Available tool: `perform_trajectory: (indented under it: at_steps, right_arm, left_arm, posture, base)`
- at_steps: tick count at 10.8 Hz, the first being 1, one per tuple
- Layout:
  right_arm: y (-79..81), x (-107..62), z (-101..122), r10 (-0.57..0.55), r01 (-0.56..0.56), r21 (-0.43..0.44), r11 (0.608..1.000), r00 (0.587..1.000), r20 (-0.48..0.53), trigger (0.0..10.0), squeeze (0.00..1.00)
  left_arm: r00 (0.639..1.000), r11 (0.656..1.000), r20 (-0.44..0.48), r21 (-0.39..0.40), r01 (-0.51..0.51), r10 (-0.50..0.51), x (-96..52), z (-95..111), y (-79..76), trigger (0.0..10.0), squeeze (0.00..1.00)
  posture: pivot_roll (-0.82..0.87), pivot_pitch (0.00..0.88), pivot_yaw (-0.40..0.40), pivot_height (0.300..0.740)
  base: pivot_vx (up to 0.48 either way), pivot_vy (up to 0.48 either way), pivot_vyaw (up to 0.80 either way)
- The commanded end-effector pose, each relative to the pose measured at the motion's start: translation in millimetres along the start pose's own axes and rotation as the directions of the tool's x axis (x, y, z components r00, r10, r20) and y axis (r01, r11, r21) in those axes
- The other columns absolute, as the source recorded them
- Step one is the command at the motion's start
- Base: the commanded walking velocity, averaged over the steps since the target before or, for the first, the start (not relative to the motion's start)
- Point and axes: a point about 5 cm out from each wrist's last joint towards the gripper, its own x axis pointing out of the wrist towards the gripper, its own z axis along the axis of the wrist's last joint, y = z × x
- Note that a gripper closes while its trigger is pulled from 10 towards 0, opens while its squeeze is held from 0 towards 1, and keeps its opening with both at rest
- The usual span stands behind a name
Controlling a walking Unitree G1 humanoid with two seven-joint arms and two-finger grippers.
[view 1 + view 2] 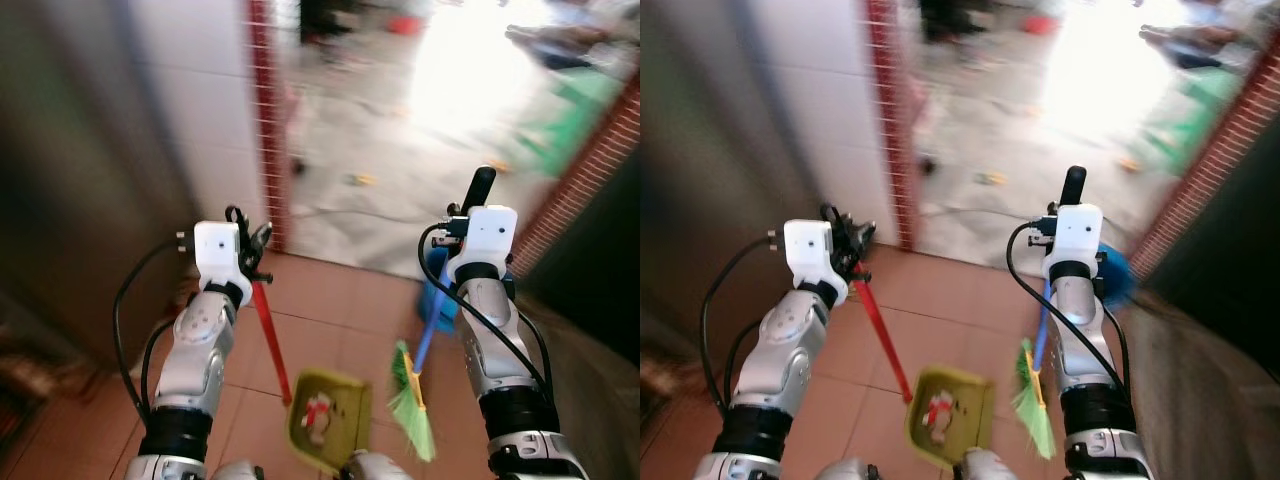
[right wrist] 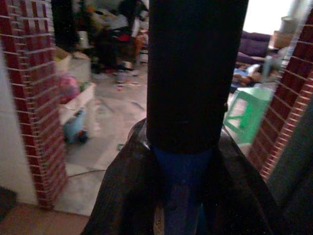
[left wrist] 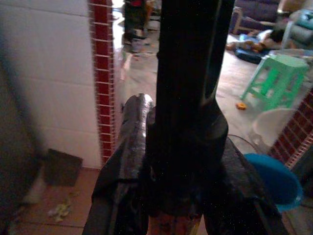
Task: Sweep floor
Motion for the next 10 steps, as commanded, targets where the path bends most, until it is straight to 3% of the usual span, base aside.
perform_trajectory:
  at_steps: [1, 6, 10]
  right_arm:
    - [0.5, 3.5, 7.0, -0.002, 0.002, 0.002, 1.000, 1.000, 0.025, 10.0, 0.00]
    - [0.3, 3.9, 6.4, -0.002, 0.002, -0.009, 1.000, 1.000, 0.020, 10.0, 0.00]
    - [-0.2, 4.5, 5.3, -0.004, 0.004, -0.018, 1.000, 1.000, 0.013, 10.0, 0.00]
  left_arm:
    - [0.999, 1.000, 0.053, -0.004, 0.006, -0.006, 3.3, 15.3, 0.9, 10.0, 0.00]
    - [0.999, 1.000, 0.039, -0.010, 0.014, -0.014, 2.4, 13.4, -2.9, 10.0, 0.00]
    - [0.998, 0.999, 0.051, -0.006, 0.036, -0.035, 0.4, 14.6, -7.4, 10.0, 0.00]
  posture:
    - [-0.04, 0.000, 0.007, 0.740]
    - [-0.04, 0.000, 0.005, 0.740]
    - [-0.04, 0.000, 0.003, 0.740]
  base:
    - [0.000, 0.281, -0.80]
    - [0.000, 0.456, -0.73]
    - [0.000, 0.000, 0.00]
